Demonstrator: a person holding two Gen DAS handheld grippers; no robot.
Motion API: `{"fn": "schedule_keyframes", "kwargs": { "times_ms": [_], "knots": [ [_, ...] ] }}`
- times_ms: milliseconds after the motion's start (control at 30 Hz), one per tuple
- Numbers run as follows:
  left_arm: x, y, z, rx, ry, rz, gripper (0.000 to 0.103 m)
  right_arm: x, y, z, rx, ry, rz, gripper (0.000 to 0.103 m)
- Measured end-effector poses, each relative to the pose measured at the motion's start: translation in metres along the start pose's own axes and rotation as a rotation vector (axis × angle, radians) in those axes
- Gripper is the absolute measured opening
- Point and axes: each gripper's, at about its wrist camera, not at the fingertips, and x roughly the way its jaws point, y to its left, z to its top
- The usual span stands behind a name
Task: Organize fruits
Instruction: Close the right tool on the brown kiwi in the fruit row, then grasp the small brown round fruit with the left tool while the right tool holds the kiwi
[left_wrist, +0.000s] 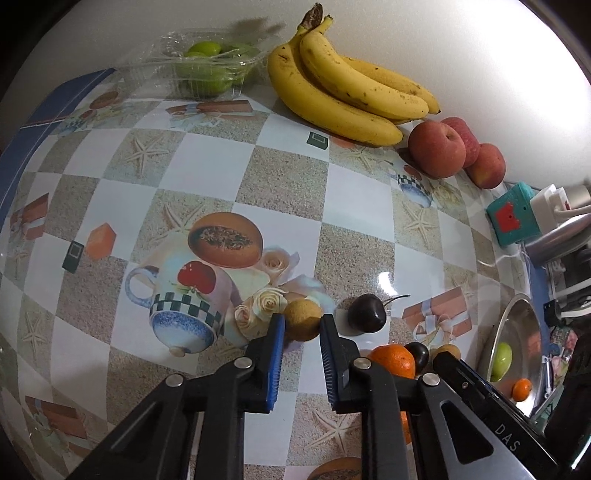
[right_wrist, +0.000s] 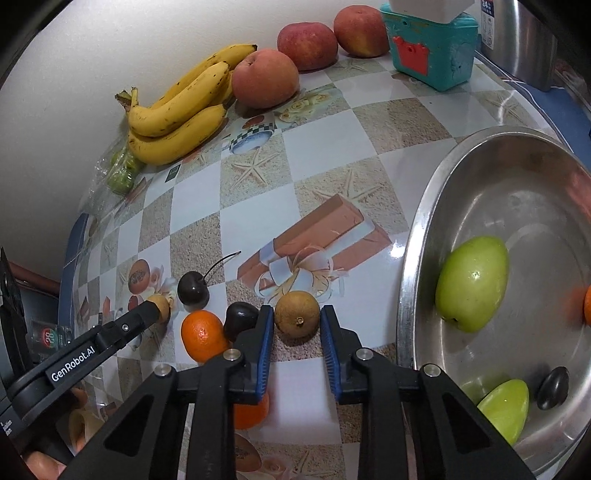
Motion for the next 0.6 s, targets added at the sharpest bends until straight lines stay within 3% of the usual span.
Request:
{"fn": "schedule_keyframes", "kwargs": {
  "times_ms": [100, 167, 600],
  "knots": [
    [-0.009, 0.0, 0.002, -0.007, -0.018, -0.014, 0.019, -0.007, 0.0, 0.002, 0.009, -0.013, 0.014, 0.026],
    [-0.015, 0.0, 0.004, -0.009, -0.032, -0.021, 0.007, -0.015, 0.002, 0.004, 0.009, -0.032, 0.022, 0.026],
    [-0.031, 0.015, 0.015, -0.033, -0.083, -0.065, 0.009, -0.038, 0.005, 0.007, 0.0, -0.06, -0.005, 0.026]
  ]
}}
